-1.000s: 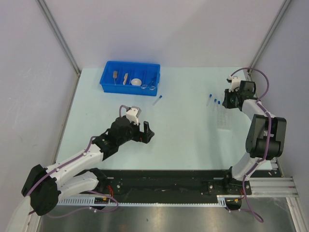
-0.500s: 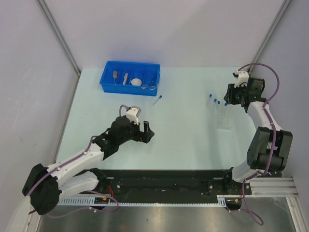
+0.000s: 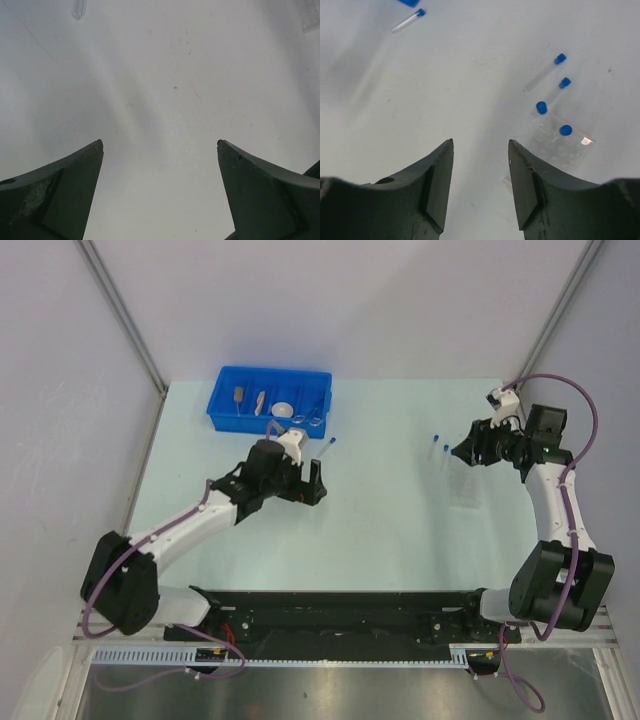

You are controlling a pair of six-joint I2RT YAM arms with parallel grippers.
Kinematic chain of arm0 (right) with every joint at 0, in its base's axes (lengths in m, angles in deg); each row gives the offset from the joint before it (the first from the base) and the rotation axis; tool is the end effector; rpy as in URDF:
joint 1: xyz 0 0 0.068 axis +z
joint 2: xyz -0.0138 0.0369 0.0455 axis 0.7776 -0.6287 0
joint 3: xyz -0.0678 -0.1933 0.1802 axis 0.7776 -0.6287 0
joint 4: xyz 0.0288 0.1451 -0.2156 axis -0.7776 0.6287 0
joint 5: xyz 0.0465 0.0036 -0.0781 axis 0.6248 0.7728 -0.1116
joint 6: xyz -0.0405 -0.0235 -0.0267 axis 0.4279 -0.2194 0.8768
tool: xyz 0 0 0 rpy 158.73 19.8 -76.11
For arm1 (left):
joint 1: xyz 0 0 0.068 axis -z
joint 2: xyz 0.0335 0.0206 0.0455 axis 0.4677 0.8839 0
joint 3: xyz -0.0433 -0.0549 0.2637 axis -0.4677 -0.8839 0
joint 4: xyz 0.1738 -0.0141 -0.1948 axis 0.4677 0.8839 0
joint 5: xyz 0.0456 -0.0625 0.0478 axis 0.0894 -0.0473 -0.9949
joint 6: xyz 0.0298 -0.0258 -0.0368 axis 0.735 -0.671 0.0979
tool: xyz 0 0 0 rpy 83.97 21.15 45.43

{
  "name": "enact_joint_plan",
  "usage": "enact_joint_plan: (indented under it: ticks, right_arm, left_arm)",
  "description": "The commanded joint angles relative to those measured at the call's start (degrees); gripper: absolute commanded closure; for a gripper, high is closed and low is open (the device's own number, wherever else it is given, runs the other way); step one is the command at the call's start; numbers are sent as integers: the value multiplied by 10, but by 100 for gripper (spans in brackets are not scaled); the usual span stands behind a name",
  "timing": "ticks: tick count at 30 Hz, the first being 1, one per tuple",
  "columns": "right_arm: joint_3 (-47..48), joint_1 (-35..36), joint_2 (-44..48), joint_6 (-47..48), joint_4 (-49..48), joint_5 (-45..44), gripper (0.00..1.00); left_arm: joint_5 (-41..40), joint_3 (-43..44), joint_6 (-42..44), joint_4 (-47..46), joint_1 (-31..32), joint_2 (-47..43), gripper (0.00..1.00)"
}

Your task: Organize the chemistry lab equipment

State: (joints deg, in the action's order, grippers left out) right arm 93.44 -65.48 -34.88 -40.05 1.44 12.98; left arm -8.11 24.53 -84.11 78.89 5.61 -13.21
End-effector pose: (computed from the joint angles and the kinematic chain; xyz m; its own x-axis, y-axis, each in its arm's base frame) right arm 0.2917 -0.0509 0.3071 -0.4879 -0.1170 -0.8650 -0.4803 0.8635 0.1541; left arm 0.2335 -0.1592 0.2481 -0.6423 0.0802 -0.7623 0.4571 0.8384 -0.2970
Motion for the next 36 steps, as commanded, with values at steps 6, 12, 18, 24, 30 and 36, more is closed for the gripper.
enact_joint_plan:
  ticks: [6,12,18,24,30,36]
  right_arm:
    - [5,-5,39,54,88,190,37]
    - [-22,-5,33,90,114,234,34]
    - [-57,-6,36,107,108,256,30]
    - [-78,-6,49,108,91,262,27]
    - [-94,-7,64,109,80,266,23]
    - [-98,-9,66,109,78,266,23]
  left_arm:
    - [27,265,71,192,-22,226,0]
    - [-39,451,105,299,-21,387,1]
    - [-88,561,126,341,-21,495,8]
    - [-98,666,141,371,-22,570,22]
    - [-119,751,153,405,-24,632,32]
    - [-122,773,154,400,-28,651,42]
